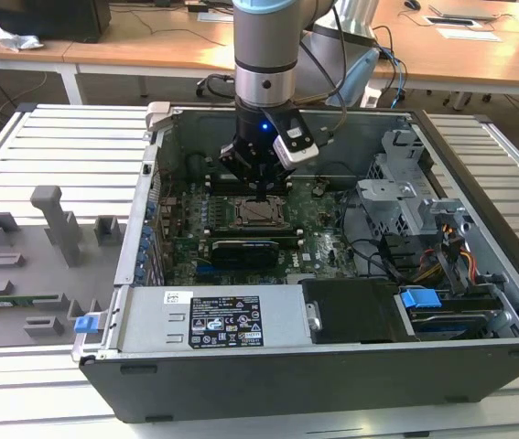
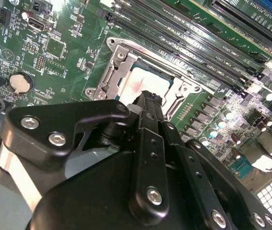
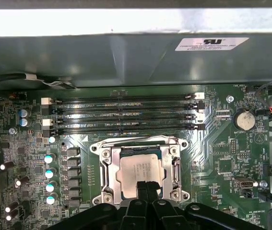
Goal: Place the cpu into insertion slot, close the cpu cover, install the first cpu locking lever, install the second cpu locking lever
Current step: 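Install the second cpu locking lever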
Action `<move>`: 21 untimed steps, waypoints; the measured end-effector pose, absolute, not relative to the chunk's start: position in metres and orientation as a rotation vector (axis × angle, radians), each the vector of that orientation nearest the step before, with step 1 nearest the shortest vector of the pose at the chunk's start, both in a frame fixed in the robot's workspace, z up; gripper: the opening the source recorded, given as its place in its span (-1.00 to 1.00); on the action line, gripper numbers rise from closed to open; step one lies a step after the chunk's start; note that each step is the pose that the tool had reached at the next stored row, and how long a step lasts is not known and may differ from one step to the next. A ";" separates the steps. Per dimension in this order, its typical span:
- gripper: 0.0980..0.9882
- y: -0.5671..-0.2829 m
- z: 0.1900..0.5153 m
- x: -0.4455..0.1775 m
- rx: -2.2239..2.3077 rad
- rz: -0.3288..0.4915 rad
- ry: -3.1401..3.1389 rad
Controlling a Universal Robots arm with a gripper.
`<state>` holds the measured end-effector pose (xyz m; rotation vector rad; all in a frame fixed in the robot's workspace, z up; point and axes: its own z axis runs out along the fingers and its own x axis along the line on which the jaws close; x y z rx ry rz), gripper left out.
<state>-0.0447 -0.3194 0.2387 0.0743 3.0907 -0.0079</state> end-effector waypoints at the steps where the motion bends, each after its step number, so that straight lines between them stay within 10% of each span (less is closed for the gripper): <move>1: -0.98 -0.319 0.239 -0.045 0.074 -0.008 3.091; 21: -0.98 -0.335 0.250 -0.045 0.074 -0.010 3.091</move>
